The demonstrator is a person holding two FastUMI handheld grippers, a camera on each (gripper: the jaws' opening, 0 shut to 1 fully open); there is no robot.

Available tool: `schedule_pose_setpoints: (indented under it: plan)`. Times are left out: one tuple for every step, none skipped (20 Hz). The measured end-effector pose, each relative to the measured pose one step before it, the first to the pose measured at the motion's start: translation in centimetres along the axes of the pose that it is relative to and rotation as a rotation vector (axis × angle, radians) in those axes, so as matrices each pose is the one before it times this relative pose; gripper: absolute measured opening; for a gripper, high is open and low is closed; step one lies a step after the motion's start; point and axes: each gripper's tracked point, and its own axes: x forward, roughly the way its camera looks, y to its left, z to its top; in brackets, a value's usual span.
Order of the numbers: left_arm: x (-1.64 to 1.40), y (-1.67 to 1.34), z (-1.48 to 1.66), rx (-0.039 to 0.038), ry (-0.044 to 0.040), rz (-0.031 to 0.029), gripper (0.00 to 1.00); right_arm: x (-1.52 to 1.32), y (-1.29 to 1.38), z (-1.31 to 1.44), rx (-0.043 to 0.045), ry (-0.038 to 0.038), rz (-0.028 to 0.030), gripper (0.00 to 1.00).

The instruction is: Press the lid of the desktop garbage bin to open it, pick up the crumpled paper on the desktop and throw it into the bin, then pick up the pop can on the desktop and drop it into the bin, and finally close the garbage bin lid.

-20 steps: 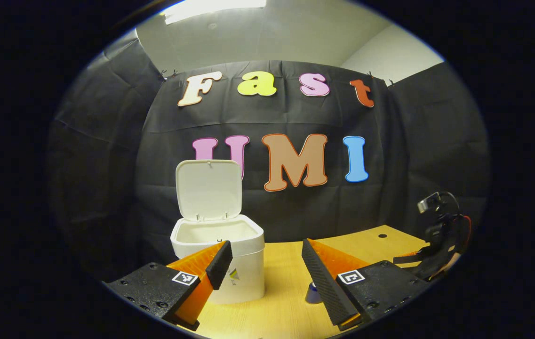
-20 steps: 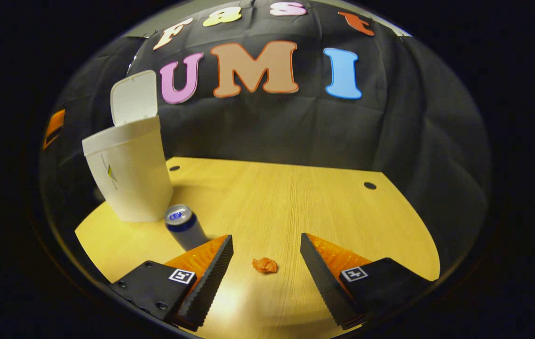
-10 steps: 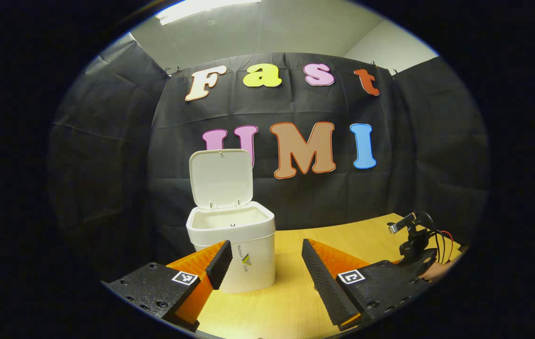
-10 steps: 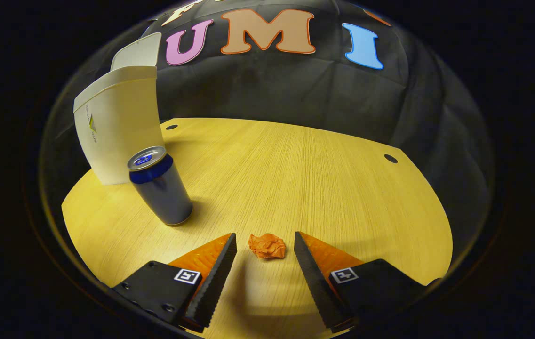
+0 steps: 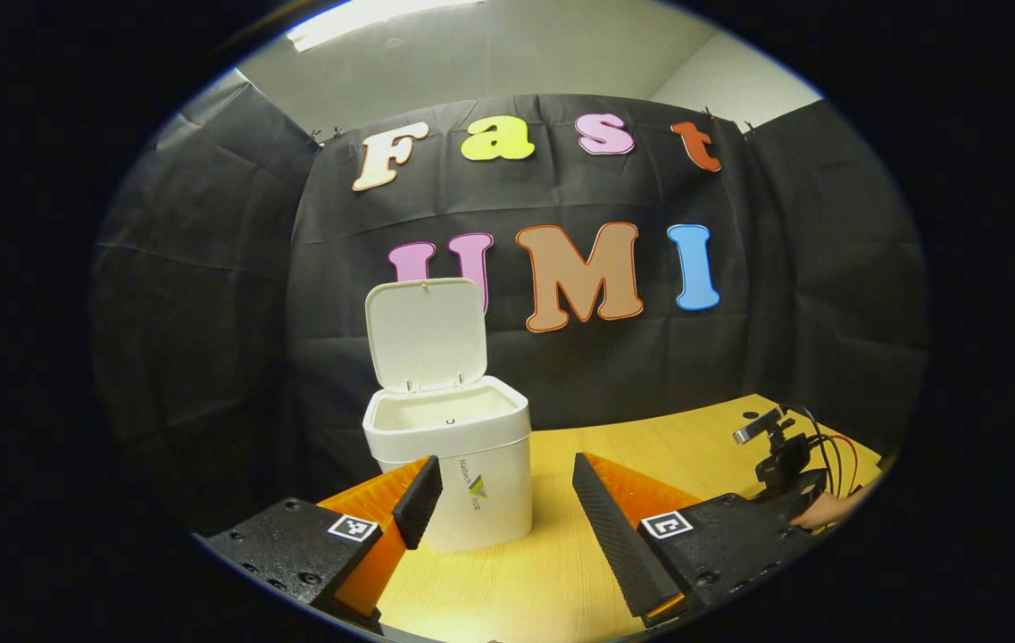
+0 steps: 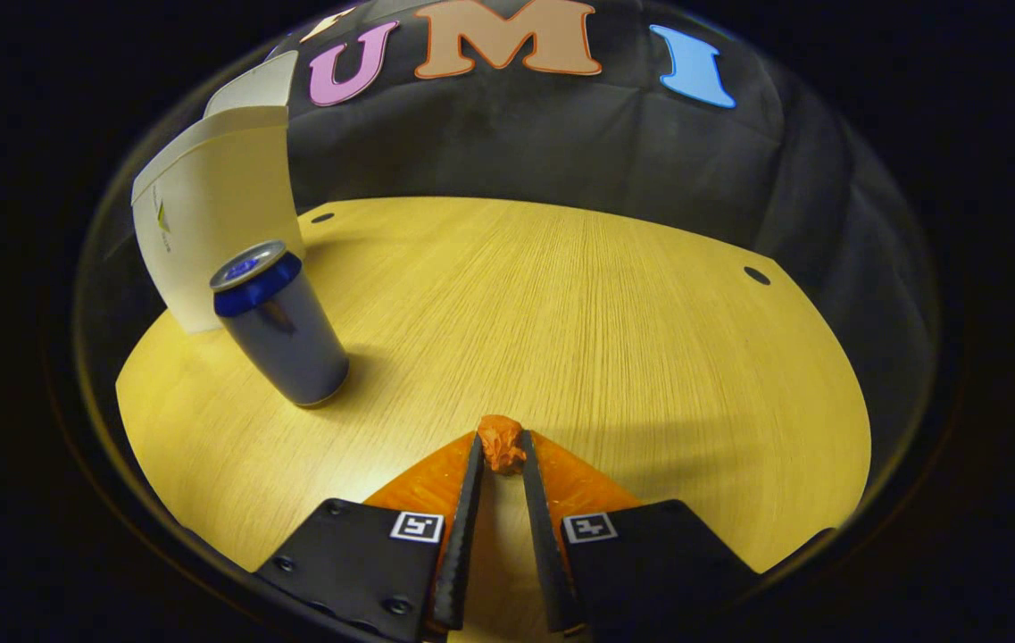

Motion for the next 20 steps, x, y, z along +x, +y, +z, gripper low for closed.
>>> schedule_pose_setpoints:
  plan:
    - [0.267, -0.101, 0.044, -0.00069, -0.00250, -0.00533, 0.91, -1.266, 0.377, 1.524, 0.00405, -0.04980, 0.01991, 0.35]
    - [0.337, -0.211, 0.091, -0.00461, -0.00454, -0.00983, 0.93, -1.303, 0.483, 1.854, -0.00576, -0.05325, 0.02110, 0.35]
    - [0.363, -0.262, 0.082, -0.00797, -0.00489, -0.00994, 0.91, -1.348, 0.928, 1.987, -0.00720, -0.04989, 0.02233, 0.34]
    - [0.449, -0.335, -0.007, -0.00898, -0.00168, -0.01131, 0.91, -1.140, 1.020, 2.310, -0.01059, -0.05165, 0.01899, 0.35]
    - [0.300, -0.216, -0.051, -0.00875, -0.00273, -0.01067, 0.91, -0.280, 0.793, 2.023, -0.01994, -0.04545, 0.00875, 0.34]
    - [0.398, -0.336, 0.029, -0.00830, -0.00259, -0.01220, 0.92, -0.654, 0.732, 2.166, -0.02011, -0.04067, 0.00892, 0.34]
    - [0.320, -0.308, -0.092, -0.00705, 0.00035, -0.01224, 0.92, -0.589, 0.861, 2.066, -0.01563, -0.04140, 0.01673, 0.34]
    - [0.286, -0.310, -0.042, -0.00460, 0.00404, -0.01284, 0.92, -0.560, 0.971, 2.000, -0.01088, -0.03773, 0.01697, 0.34]
    - [0.199, -0.094, -0.085, -0.00163, -0.00037, -0.00786, 0.92, -0.637, 0.923, 1.709, -0.00688, -0.03649, 0.01889, 0.34]
    - [0.041, -0.099, 0.148, -0.00043, -0.00372, -0.00565, 0.92, -0.383, 0.816, 1.995, -0.00435, -0.03628, 0.01862, 0.34]
    - [0.017, -0.060, 0.082, -0.00182, -0.00383, -0.00509, 0.92, -0.314, 0.912, 1.724, -0.00566, -0.03191, 0.01784, 0.34]
    - [0.049, -0.030, 0.049, -0.00227, -0.00169, -0.00393, 0.92, -0.137, 0.836, 1.837, -0.00426, -0.03083, 0.01586, 0.34]
    - [-0.083, 0.100, -0.050, -0.00079, -0.00186, -0.00317, 0.92, -0.034, 0.818, 1.403, -0.00596, -0.02769, 0.02059, 0.34]
    - [-0.106, 0.159, -0.056, 0.00089, -0.00042, 0.00172, 0.92, 0.141, 0.996, 1.567, -0.00520, -0.02217, 0.01704, 0.35]
    - [-0.150, 0.264, -0.148, 0.00013, -0.00100, 0.00199, 0.91, -0.124, 0.716, 1.273, -0.00385, -0.02040, 0.01953, 0.33]
    - [-0.092, 0.248, -0.033, -0.00306, -0.00061, 0.00400, 0.91, 0.292, 0.795, 1.345, -0.00531, -0.02107, 0.01951, 0.33]
    - [-0.176, 0.334, -0.142, -0.00611, 0.00194, 0.00418, 0.91, 0.477, 0.968, 1.385, -0.00516, -0.02095, 0.01920, 0.36]
    - [-0.230, 0.329, -0.195, -0.00731, 0.00116, 0.00431, 0.91, 0.539, 0.883, 1.257, -0.00597, -0.02026, 0.01926, 0.36]
    - [-0.191, 0.450, -0.262, -0.00631, 0.00312, 0.00801, 0.91, 0.734, 0.821, 0.988, -0.01142, -0.01708, 0.01449, 0.36]
    - [-0.219, 0.382, -0.243, -0.00637, 0.00534, 0.00670, 0.91, 0.863, 0.609, 0.742, -0.01007, -0.00838, 0.00932, 0.33]
